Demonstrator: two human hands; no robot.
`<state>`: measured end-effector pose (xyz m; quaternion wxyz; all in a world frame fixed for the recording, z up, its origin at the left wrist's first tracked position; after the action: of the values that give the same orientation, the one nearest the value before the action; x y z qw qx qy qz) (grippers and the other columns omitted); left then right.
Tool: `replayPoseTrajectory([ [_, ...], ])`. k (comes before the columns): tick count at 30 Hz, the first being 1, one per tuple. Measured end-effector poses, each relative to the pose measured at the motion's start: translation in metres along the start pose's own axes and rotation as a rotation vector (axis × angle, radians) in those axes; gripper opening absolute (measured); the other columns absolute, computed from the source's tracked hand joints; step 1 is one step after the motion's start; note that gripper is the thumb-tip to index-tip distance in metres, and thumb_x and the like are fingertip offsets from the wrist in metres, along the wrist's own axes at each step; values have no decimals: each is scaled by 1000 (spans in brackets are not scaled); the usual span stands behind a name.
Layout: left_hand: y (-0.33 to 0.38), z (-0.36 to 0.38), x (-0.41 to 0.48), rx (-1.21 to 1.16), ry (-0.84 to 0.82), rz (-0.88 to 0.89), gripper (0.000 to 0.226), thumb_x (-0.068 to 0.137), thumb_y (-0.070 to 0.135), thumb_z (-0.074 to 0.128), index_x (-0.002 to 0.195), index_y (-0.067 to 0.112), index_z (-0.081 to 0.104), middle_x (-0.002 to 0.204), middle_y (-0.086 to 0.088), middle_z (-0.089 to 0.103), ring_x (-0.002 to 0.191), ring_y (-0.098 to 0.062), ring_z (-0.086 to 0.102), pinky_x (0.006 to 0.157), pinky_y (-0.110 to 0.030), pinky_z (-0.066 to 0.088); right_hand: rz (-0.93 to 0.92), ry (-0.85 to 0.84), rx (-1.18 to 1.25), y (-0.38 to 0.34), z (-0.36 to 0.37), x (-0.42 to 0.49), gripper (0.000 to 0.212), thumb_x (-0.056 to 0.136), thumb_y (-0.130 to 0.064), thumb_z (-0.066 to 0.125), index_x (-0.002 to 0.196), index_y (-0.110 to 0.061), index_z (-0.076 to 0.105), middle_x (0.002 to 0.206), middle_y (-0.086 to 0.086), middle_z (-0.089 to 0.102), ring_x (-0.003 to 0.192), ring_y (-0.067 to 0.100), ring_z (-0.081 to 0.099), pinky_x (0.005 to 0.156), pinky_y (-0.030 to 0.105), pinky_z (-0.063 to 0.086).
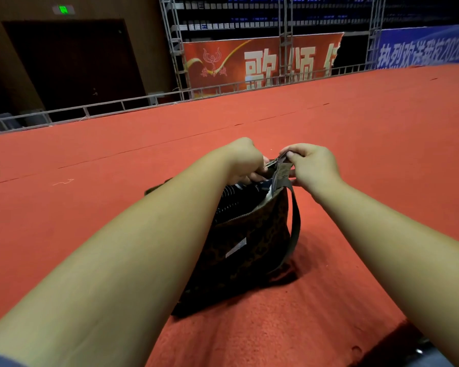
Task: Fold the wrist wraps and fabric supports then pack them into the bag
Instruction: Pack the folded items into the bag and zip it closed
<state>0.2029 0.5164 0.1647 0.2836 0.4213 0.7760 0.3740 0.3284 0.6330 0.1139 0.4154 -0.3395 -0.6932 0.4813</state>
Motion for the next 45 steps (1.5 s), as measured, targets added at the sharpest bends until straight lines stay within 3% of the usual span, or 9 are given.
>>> replayPoseTrajectory([
  [5, 7, -11, 0, 28, 53, 6, 24, 101, -14, 44, 117, -6, 60, 114, -19, 62, 95, -38, 80, 94, -56, 62, 11, 69, 92, 9, 9, -9, 28, 109, -10, 56, 97, -21, 78, 94, 3, 77, 52, 9, 71, 48, 25, 56],
  [16, -1, -14, -5, 133, 39, -20, 24, 102, -14, 39, 105, -7, 62, 99, -32, 65, 78, -27, 81, 90, -48, 61, 91, 84, -48, 30, 8, -15, 32, 107, -16, 59, 84, -31, 74, 87, -4, 74, 81, 32, 80, 67, 55, 65],
  [22, 3, 2, -7, 229, 40, 0, 20, 107, -2, 45, 107, -9, 64, 82, -23, 75, 76, -31, 79, 65, -40, 63, 109, 0, -223, 40, 3, -15, 22, 100, -22, 60, 105, -29, 80, 104, 0, 74, 97, 28, 70, 92, 42, 60],
  [26, 4, 5, -16, 266, -15, -34, 27, 106, 0, 43, 116, -13, 64, 87, -16, 81, 101, -37, 79, 80, -43, 61, -170, 56, -364, -4, -11, -26, 47, 80, -11, 47, 106, -37, 76, 127, -10, 61, 124, 31, 55, 104, 39, 48],
  [28, 2, 6, -20, 228, -43, -39, 29, 102, -2, 37, 119, -13, 58, 89, -17, 81, 99, -35, 80, 98, -51, 61, -318, -13, -263, -25, -14, -35, 43, 77, -8, 44, 94, -33, 75, 105, -18, 63, 100, 18, 61, 85, 33, 48],
  [31, -1, 7, -22, 243, -9, -1, 21, 102, 1, 50, 117, -7, 61, 83, -14, 81, 92, -30, 81, 92, -50, 64, -403, -240, -319, -39, -9, -55, 43, 73, 2, 45, 79, -27, 77, 77, -7, 68, 69, 6, 56, 65, 33, 38],
  [34, -4, 3, -26, 332, 82, 37, 15, 104, 8, 55, 107, 0, 67, 91, -13, 81, 82, -22, 81, 78, -35, 67, -526, -341, -580, -26, -9, -62, 55, 71, -2, 44, 88, -39, 80, 94, -16, 73, 93, 16, 51, 84, 36, 36],
  [38, -13, 4, -26, 222, 66, -38, 30, 101, 4, 31, 130, 5, 37, 79, -5, 81, 87, -26, 81, 98, -46, 62, -625, -442, -774, -9, -10, -62, 58, 84, 2, 55, 109, -47, 75, 117, -16, 63, 104, 21, 44, 92, 41, 37],
  [45, 0, 4, -32, 536, 118, 5, 41, 106, 12, 39, 145, 1, 35, 129, -20, 59, 107, -35, 57, 86, -44, 47, -760, -39, -451, -17, -12, -69, 43, 86, 9, 55, 106, -21, 80, 96, 2, 57, 88, 14, 56, 74, 26, 44],
])
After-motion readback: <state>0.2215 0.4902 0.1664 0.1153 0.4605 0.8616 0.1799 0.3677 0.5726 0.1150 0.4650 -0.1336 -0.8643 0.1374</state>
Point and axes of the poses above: each hand's wrist, its own x-axis towards the middle knuckle, its own z-axis out of the palm, y = z × x, the point moved 3 cm from there along x, towards the middle knuckle
